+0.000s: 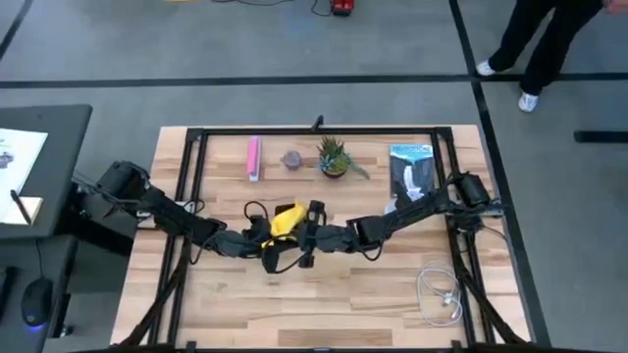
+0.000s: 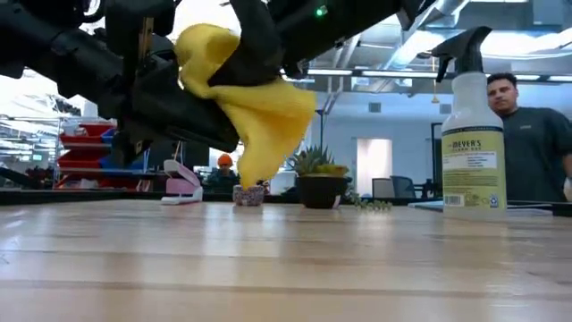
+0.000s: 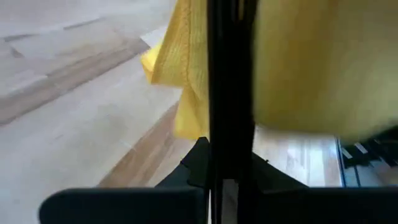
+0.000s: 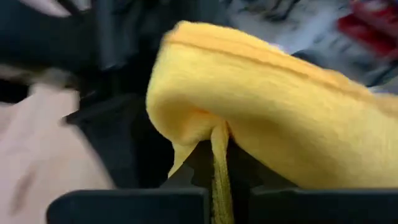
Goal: Apply microfiber cloth
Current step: Wipe the back of the cellphone with the yellow microfiber cloth
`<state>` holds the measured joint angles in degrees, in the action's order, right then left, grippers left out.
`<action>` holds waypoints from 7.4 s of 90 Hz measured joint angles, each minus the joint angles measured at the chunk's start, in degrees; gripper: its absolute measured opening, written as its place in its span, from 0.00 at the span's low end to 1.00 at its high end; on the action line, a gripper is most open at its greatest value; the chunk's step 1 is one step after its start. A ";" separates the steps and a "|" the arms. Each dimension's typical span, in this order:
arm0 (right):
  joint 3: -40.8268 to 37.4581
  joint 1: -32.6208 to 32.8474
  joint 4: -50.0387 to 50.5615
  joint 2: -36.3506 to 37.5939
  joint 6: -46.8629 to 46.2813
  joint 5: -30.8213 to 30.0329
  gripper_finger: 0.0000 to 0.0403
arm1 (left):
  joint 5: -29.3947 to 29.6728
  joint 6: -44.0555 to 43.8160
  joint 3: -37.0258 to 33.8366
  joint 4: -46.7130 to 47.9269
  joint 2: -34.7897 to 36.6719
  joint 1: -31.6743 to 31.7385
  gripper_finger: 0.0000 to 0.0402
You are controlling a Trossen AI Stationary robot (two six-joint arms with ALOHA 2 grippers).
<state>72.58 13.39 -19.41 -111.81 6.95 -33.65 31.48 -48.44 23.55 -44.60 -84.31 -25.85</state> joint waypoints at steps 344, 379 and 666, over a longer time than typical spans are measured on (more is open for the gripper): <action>0.10 1.11 6.00 3.96 -2.32 10.78 0.00 | -2.65 10.44 -0.04 -6.11 0.00 0.63 0.03; -0.04 1.42 2.47 2.17 -2.43 3.78 0.00 | -1.74 10.26 -0.07 -6.21 0.02 0.87 0.03; 0.33 0.77 14.49 6.05 -5.34 -4.58 0.00 | -1.16 11.19 -0.04 -7.52 -0.02 1.22 0.03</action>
<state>72.90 14.15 -4.92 -105.76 1.61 -38.23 30.33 -37.25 23.51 -52.12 -84.33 -24.62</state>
